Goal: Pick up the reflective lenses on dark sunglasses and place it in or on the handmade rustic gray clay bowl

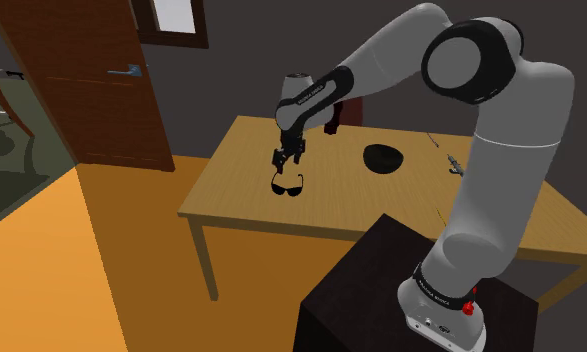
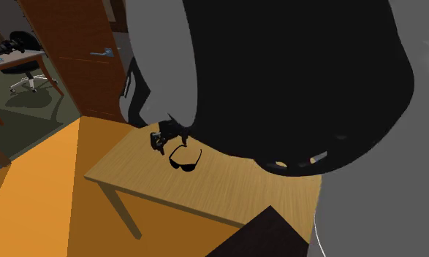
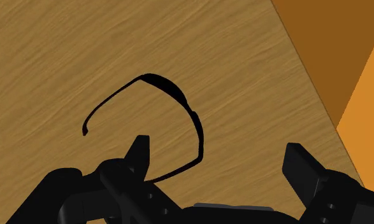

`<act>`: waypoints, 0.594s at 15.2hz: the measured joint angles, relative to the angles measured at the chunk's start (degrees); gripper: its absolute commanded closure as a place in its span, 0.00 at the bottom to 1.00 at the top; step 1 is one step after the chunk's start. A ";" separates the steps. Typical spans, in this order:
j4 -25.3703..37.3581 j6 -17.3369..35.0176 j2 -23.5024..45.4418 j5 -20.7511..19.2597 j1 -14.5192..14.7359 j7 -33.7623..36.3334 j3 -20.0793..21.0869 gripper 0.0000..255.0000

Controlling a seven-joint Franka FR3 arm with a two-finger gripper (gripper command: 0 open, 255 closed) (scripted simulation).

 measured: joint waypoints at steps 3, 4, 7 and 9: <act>4.98 1.03 6.38 0.52 -0.12 -0.99 0.42 0.00; 6.85 1.50 8.80 0.74 -0.42 -1.66 0.52 0.00; 13.08 1.80 15.67 1.03 -0.69 -2.54 0.94 0.00; 14.86 2.28 18.02 1.12 -0.84 -2.86 1.06 0.00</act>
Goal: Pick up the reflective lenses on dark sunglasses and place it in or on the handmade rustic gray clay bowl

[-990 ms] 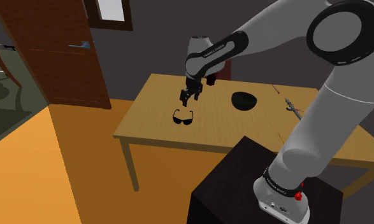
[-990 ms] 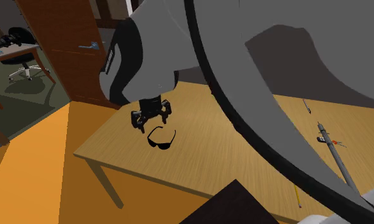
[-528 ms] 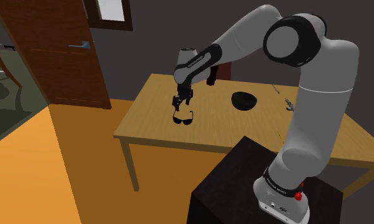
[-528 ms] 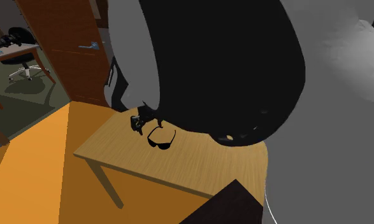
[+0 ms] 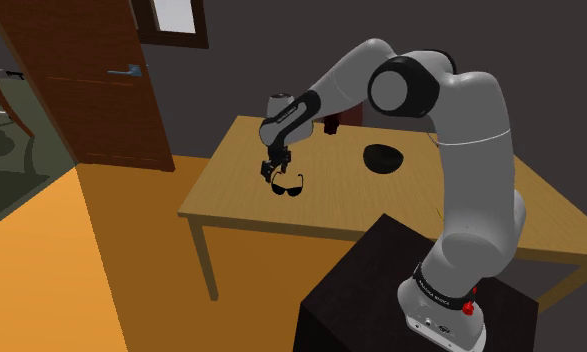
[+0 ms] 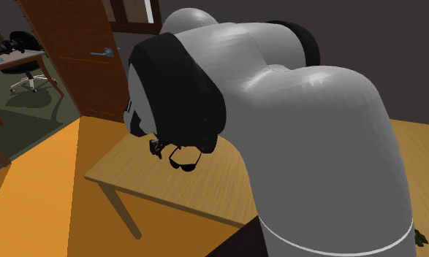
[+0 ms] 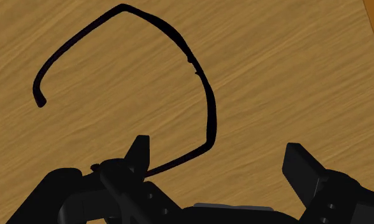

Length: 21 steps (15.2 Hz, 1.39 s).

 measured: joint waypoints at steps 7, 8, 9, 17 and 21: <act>1.06 2.77 3.86 0.19 0.03 -0.06 0.21 0.00; 1.03 2.91 3.95 0.20 0.02 -0.08 0.22 0.00; 1.06 2.95 4.02 0.20 0.03 -0.07 0.22 0.00; 1.05 3.02 4.06 0.21 0.04 -0.07 0.23 1.00; 1.05 3.02 4.06 0.21 0.04 -0.07 0.23 1.00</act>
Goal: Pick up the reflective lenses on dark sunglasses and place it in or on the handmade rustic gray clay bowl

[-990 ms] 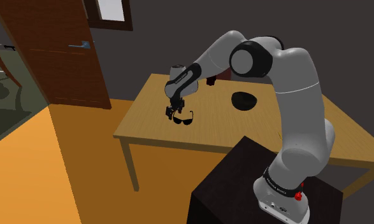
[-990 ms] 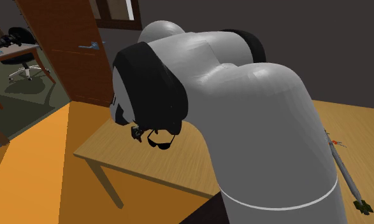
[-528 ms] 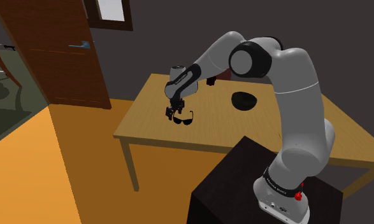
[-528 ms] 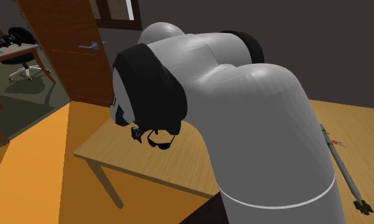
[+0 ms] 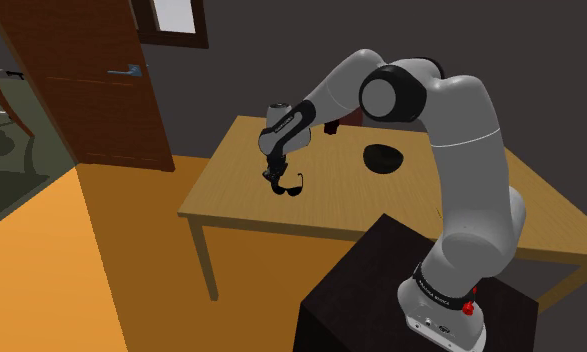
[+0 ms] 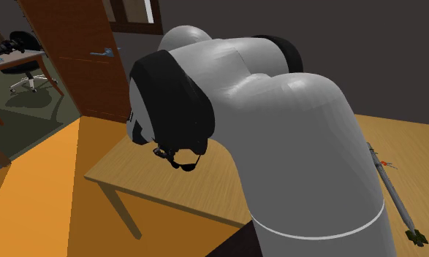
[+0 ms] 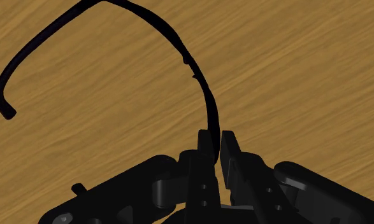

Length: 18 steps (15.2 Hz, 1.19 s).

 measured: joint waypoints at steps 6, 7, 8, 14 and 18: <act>-0.31 -1.38 -1.70 -0.09 0.02 0.05 -0.08 1.00; -0.19 -1.98 -2.19 -0.13 0.02 0.08 -0.11 1.00; -0.19 -2.56 -2.77 -0.19 0.16 0.28 -0.13 1.00; -0.01 -5.87 -5.91 -0.41 0.20 0.42 -0.29 1.00; 0.19 -8.06 -7.90 -0.56 0.32 0.65 -0.36 1.00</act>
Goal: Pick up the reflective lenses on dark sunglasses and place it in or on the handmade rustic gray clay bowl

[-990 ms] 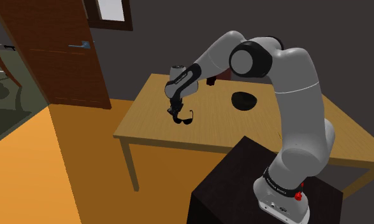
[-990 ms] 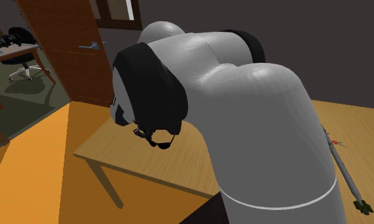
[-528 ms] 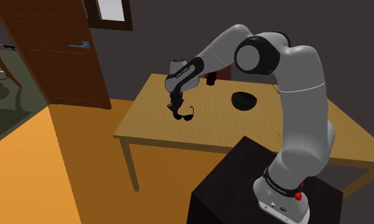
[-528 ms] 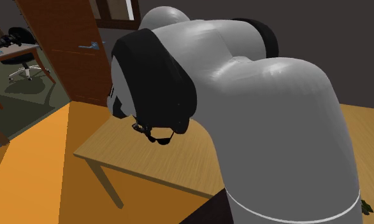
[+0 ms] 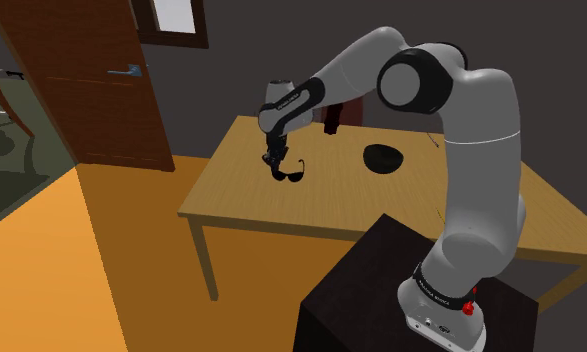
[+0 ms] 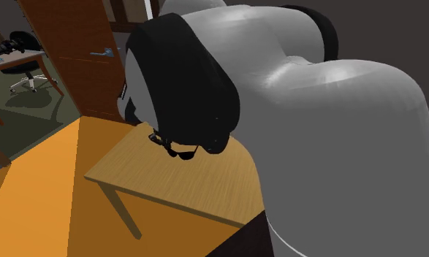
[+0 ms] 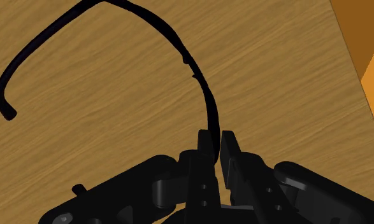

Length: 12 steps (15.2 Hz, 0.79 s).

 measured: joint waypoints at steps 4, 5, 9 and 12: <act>0.68 -2.52 -1.85 -0.15 -0.01 0.09 -0.10 1.00; 0.74 -3.04 -2.31 -0.18 -0.05 0.03 -0.13 1.00; 1.52 -5.48 -3.97 -0.33 0.05 0.26 -0.18 1.00; 2.08 -7.40 -5.32 -0.42 0.01 0.28 -0.25 1.00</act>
